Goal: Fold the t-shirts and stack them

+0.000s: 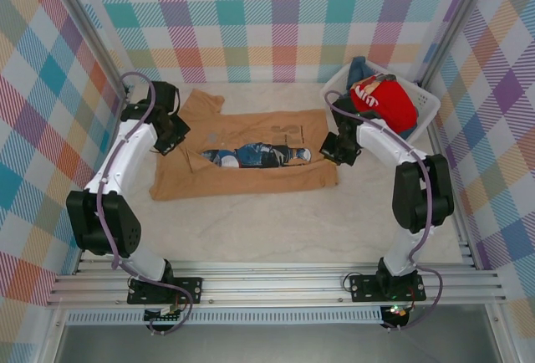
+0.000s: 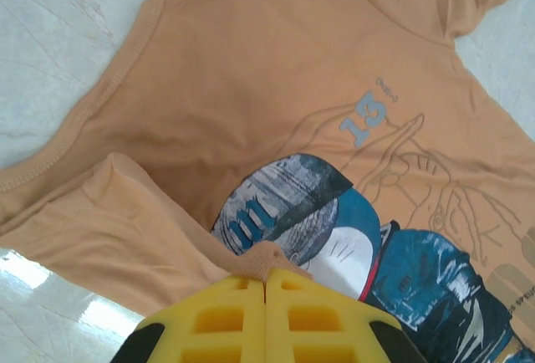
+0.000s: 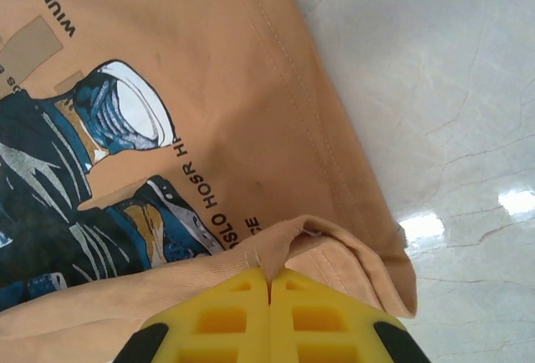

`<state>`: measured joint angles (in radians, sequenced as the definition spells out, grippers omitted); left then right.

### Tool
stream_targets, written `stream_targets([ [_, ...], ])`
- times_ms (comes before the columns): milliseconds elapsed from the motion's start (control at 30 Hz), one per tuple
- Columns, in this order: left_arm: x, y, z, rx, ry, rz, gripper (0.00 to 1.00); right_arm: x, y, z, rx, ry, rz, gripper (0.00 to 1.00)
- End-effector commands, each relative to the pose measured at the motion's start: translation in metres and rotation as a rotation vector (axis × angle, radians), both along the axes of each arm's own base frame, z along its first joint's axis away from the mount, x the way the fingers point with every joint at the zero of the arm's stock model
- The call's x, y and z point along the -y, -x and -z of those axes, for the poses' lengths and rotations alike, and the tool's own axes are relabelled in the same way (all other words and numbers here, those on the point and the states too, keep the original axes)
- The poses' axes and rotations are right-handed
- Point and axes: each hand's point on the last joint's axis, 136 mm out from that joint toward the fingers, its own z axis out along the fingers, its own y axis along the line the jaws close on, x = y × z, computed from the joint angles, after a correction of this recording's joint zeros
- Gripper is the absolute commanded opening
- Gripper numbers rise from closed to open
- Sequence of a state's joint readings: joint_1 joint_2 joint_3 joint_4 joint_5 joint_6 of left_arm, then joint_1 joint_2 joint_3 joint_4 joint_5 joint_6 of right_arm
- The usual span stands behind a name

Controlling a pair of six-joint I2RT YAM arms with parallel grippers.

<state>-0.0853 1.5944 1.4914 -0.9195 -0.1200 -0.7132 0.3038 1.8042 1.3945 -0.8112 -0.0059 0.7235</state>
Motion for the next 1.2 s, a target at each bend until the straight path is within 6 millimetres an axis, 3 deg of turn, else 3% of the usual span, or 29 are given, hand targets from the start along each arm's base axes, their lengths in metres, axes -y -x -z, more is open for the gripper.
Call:
stream_targets([
  [0, -0.014, -0.003, -0.01, 0.018, -0.037, -0.019, 0.0, 0.008, -0.005, -0.003, -0.004, 0.036, 0.006, 0.0],
  [667, -0.025, -0.018, 0.011, -0.022, -0.043, -0.019, 0.0, 0.004, -0.024, 0.013, -0.017, 0.036, -0.006, 0.0],
  [1167, -0.044, -0.018, 0.01, -0.03, -0.08, -0.061, 0.0, 0.003, -0.04, 0.016, -0.015, 0.047, -0.013, 0.0],
])
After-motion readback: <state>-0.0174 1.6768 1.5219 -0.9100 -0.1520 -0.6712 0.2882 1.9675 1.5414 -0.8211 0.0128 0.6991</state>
